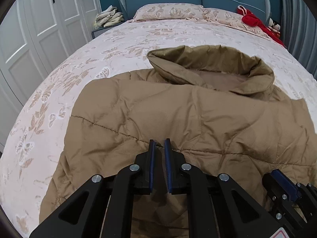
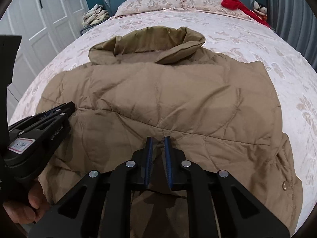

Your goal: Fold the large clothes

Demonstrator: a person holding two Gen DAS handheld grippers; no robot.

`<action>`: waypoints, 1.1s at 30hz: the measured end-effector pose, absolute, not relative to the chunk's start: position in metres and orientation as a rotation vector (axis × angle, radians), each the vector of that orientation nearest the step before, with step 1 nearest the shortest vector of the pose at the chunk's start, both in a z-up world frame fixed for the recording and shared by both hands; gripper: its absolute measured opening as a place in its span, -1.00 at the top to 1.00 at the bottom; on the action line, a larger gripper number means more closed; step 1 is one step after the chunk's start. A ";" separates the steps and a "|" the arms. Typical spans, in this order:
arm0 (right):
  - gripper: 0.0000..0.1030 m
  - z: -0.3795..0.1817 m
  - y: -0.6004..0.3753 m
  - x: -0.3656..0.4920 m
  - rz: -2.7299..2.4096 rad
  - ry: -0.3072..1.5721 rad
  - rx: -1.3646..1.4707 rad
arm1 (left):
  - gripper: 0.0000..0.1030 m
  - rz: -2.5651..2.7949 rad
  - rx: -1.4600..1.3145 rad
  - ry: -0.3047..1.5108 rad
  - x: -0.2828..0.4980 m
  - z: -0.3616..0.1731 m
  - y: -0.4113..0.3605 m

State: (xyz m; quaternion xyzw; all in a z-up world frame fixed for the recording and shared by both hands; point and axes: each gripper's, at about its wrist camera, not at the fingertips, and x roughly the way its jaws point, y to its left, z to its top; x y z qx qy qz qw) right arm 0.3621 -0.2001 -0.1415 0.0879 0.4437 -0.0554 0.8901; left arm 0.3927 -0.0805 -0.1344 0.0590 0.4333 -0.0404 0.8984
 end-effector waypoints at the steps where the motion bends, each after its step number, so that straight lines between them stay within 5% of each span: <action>1: 0.78 -0.144 -0.201 0.362 -0.112 0.919 0.179 | 0.79 -0.082 0.128 0.893 0.391 -0.137 -0.081; 33: 0.78 -0.161 -0.211 0.355 -0.062 0.852 0.241 | 0.85 -0.055 0.185 0.826 0.382 -0.155 -0.091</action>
